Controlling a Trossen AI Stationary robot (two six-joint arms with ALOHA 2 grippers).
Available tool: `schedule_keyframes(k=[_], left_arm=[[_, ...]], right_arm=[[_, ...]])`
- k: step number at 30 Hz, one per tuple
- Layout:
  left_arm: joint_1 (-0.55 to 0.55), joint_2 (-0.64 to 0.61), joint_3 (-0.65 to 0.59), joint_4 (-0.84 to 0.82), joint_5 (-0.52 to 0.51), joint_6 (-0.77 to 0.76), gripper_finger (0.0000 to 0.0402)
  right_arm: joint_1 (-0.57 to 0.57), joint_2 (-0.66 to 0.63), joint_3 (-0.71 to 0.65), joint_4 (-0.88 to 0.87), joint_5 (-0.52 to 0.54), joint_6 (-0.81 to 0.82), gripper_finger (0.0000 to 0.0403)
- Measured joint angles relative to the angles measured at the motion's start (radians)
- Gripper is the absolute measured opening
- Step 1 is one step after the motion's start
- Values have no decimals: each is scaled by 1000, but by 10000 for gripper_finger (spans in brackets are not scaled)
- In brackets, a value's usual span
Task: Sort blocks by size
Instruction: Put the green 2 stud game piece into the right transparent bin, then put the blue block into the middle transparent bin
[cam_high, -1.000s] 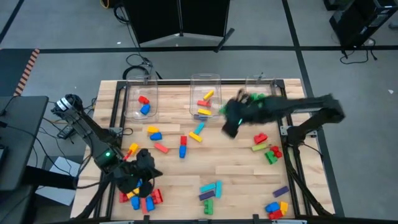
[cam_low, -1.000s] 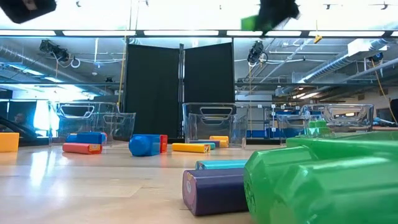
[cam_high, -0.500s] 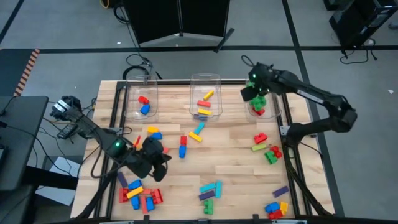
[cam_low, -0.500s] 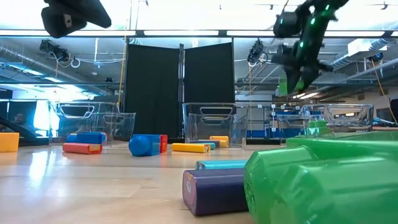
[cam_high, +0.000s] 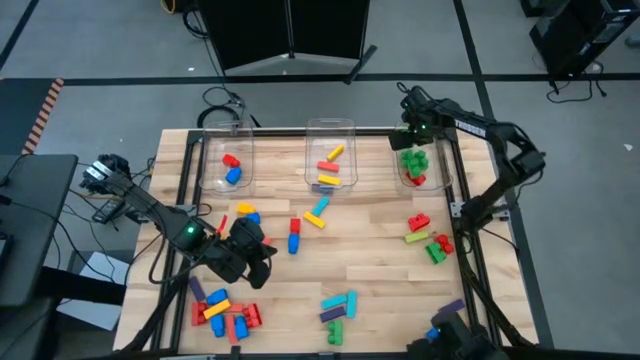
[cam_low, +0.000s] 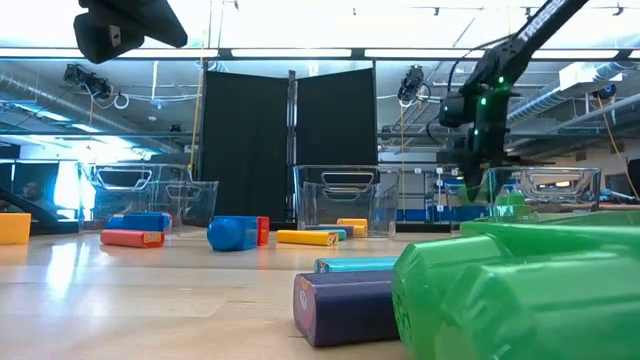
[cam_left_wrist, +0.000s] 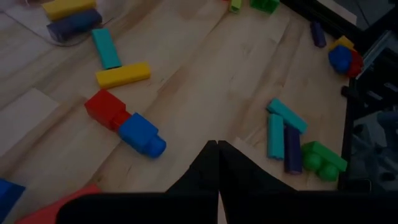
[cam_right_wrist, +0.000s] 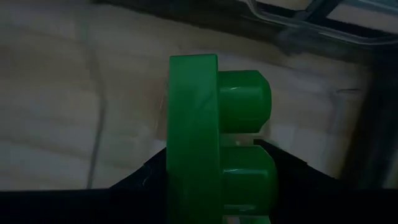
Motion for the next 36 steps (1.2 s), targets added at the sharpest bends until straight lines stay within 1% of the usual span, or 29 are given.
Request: schedule_keyframes(k=[6,10,11,12,15,17,19,21,24,29,33,36], left_arm=[[0,0,0,13,0,1,6],[0,0,0,13,-1,1,6],[0,0,0,12,-1,1,6],[0,0,0,12,-1,1,6],[0,0,0,11,-2,1,6],[0,0,0,12,-2,1,6],[0,0,0,12,-2,1,6],[0,0,0,12,-2,1,6],[-1,0,0,12,-2,1,6],[-1,0,0,12,-2,1,6],[-1,0,0,16,-2,1,6],[-1,0,0,24,-2,1,6]], right_arm=[[-22,91,0,16,-6,2,181],[-23,114,0,28,-6,-19,183],[-23,117,0,32,-7,-26,195],[-23,117,1,33,-12,-23,216],[-16,102,5,76,-21,-19,293],[-16,88,6,81,-22,-19,333],[-17,76,6,76,-14,-19,359],[-17,54,6,60,-4,-19,372],[-17,7,6,32,21,-19,373],[-1,-120,6,-40,28,-9,346],[52,-255,6,-92,28,33,321],[128,-357,6,-124,30,102,305]])
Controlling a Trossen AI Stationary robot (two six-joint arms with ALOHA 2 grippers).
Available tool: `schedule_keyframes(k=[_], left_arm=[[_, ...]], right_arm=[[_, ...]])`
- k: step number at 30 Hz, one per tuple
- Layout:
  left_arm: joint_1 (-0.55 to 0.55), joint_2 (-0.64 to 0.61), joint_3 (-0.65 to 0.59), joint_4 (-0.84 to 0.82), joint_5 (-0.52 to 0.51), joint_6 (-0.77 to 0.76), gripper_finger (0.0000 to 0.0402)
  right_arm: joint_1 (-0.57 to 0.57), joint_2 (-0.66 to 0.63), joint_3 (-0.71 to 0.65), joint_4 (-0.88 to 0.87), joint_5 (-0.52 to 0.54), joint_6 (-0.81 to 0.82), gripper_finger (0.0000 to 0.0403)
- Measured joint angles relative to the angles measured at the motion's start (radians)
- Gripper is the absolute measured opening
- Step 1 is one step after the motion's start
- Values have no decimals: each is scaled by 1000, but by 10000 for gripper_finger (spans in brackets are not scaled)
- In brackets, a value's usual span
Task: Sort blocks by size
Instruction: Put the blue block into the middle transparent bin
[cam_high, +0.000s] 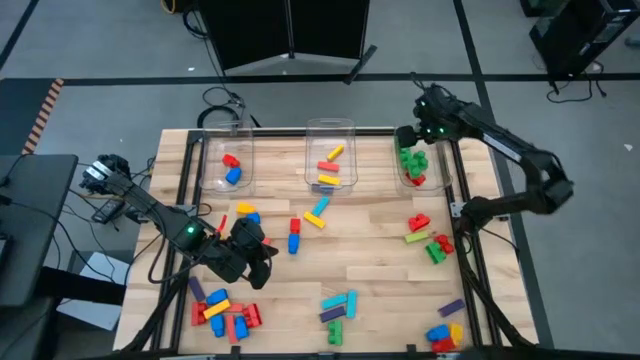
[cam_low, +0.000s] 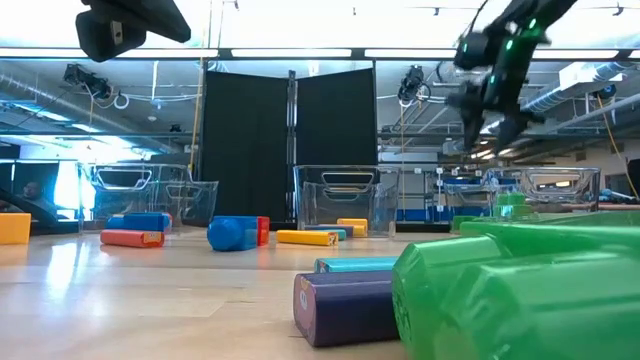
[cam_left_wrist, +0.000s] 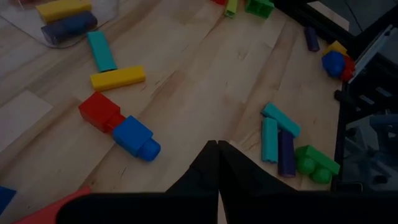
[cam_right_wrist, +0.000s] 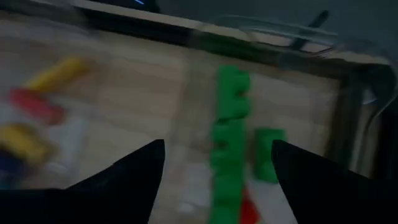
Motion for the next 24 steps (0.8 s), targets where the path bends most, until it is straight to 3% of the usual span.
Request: schedule_keyframes(k=[6,12,19,24], left_arm=[[0,0,0,25,8,22,6],[0,0,0,23,31,34,26],[0,0,0,3,88,99,120],[0,0,0,15,90,106,151]], right_arm=[[240,-153,0,-85,83,199,283],[551,-204,0,-155,125,467,274],[956,-104,0,-151,246,830,266],[1164,16,0,-130,293,1045,263]])
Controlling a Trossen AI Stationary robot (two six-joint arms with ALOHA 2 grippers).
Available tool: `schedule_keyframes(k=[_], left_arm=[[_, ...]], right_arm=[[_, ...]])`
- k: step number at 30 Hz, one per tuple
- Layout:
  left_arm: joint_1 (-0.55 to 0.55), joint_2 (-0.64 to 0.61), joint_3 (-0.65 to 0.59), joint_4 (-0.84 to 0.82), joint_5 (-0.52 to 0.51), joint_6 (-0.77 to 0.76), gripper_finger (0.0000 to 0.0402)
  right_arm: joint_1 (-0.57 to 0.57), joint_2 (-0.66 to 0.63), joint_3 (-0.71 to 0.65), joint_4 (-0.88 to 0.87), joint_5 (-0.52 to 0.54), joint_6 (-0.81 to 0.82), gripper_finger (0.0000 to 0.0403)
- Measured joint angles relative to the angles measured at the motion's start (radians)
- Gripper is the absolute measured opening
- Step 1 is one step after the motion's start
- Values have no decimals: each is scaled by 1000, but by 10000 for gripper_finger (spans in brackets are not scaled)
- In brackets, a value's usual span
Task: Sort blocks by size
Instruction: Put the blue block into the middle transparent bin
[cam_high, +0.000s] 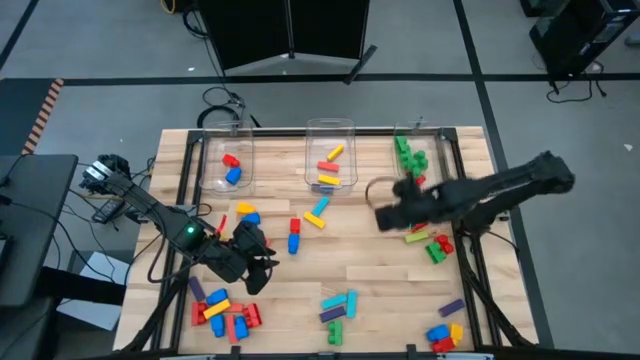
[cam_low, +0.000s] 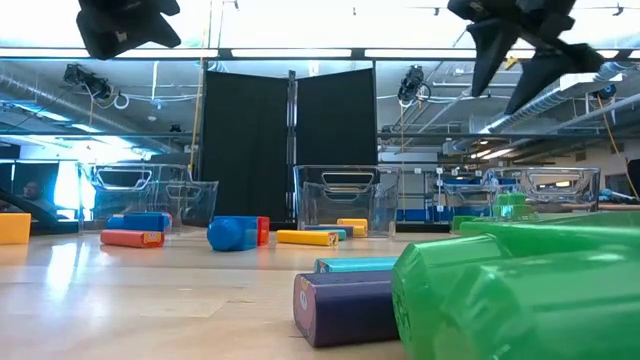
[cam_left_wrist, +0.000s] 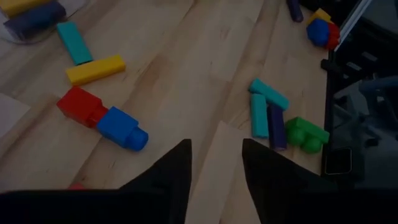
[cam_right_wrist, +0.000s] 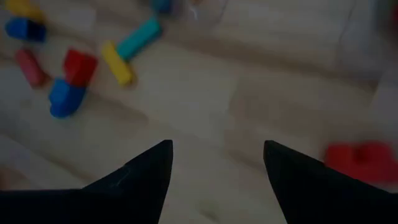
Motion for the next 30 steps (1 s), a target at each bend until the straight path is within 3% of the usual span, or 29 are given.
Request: schedule_keyframes(k=[6,12,16,21,30], left_arm=[[-1,0,0,-2,1,5,152],[-1,0,0,-52,112,39,152],[-1,0,0,-118,167,-32,152],[-3,0,0,-203,191,-22,152],[-3,0,0,-68,150,0,152]], right_arm=[[158,128,0,44,0,190,263],[263,218,0,103,-16,332,261],[310,261,0,137,-17,414,261],[340,282,0,152,-20,431,258],[341,273,0,144,-11,362,257]])
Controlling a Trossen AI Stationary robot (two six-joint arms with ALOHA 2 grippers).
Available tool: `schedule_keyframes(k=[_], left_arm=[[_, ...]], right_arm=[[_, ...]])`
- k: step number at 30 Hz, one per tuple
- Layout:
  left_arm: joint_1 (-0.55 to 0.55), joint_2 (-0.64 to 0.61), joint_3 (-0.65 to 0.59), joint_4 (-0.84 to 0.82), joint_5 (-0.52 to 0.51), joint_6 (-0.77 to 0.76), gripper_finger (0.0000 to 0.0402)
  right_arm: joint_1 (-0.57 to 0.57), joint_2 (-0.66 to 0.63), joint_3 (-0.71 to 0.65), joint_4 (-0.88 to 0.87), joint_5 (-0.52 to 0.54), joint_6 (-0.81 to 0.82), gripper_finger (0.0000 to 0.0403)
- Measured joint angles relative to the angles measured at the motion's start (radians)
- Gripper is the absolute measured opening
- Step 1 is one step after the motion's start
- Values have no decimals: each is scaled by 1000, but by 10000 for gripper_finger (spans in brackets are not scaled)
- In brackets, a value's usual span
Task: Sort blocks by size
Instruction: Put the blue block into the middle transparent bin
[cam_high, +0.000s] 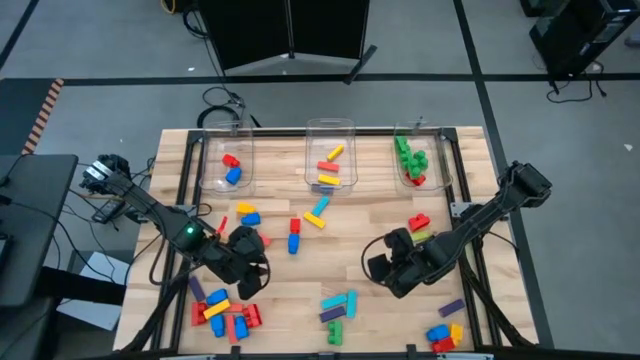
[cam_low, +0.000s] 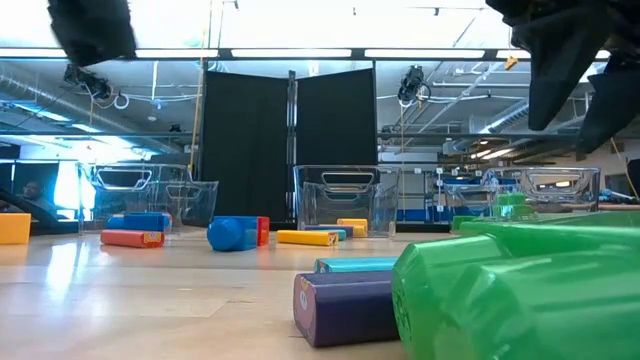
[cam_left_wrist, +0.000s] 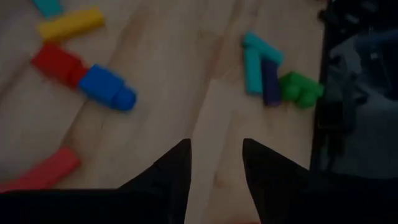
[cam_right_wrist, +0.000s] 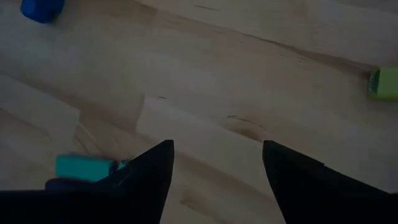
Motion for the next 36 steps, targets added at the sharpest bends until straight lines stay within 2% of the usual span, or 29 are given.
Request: schedule_keyframes(k=[5,13,17,29,33,36], left_arm=[[16,0,0,9,-51,-33,165],[46,0,0,-2,-88,-79,263],[46,0,0,29,-78,-78,288],[38,0,0,32,-91,-71,280],[37,0,0,33,-91,24,268],[37,0,0,32,-92,170,261]], right_arm=[[6,0,0,3,0,-37,257],[11,0,0,2,-1,-116,254],[11,0,0,-1,15,-122,256],[-2,0,0,-1,48,-197,256],[-1,0,0,-1,51,-209,254],[-1,0,0,-1,51,-223,254]])
